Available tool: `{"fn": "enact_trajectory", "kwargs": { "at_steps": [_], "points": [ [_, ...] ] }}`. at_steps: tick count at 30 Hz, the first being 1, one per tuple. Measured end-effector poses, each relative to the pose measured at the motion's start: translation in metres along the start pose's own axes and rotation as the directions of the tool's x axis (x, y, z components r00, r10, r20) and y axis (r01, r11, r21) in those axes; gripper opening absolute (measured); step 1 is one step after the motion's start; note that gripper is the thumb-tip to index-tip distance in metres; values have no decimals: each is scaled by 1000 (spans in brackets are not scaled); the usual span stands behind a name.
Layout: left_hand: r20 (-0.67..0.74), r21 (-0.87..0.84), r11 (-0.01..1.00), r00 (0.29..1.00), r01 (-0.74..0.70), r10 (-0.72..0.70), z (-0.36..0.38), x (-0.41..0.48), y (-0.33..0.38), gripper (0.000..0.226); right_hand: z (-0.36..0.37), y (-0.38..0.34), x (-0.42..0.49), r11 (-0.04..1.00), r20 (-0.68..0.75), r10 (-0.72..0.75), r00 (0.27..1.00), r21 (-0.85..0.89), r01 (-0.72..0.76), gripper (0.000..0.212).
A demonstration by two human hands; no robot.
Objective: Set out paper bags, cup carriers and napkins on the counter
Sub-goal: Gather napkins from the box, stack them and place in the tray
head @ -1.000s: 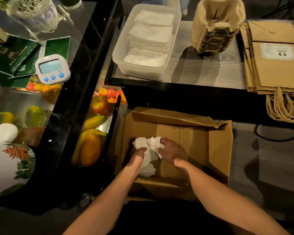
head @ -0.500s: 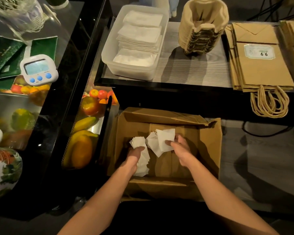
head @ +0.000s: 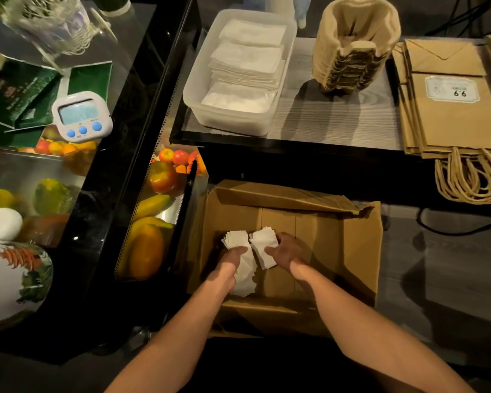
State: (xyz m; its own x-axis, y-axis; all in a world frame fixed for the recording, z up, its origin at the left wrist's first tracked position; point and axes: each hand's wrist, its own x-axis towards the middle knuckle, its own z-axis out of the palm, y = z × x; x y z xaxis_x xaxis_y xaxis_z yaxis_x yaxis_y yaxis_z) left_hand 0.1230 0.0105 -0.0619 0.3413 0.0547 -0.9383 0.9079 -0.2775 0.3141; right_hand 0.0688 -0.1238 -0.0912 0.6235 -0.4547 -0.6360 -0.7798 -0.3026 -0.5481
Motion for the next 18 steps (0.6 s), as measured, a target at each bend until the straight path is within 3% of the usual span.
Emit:
{"fn": "enact_trajectory", "kwargs": {
  "at_steps": [4, 9, 11, 14, 18],
  "points": [
    [34, -32, 999, 999, -16, 17, -1, -3, 2, 53, -8, 7, -9, 970, 37, -5, 999, 241, -4, 46],
    [60, -55, 997, 997, -54, 57, 0, -2, 4, 41, -33, 12, -17, 762, 136, 6, 991, 641, -93, 51],
    [75, -62, 994, 993, -87, 92, 3, -1, 4, 45, -40, 12, -16, 737, 170, 10, 985, 665, -122, 58],
    [209, -157, 983, 970, -95, 127, 7, -3, 6, 40, -41, 8, -19, 781, 160, 14, 987, 615, -111, 61],
    [340, -140, 973, 913, -185, 223, 9, -4, 6, 58, -38, 1, -25, 809, 68, 9, 998, 586, -47, 57]
  ]
}}
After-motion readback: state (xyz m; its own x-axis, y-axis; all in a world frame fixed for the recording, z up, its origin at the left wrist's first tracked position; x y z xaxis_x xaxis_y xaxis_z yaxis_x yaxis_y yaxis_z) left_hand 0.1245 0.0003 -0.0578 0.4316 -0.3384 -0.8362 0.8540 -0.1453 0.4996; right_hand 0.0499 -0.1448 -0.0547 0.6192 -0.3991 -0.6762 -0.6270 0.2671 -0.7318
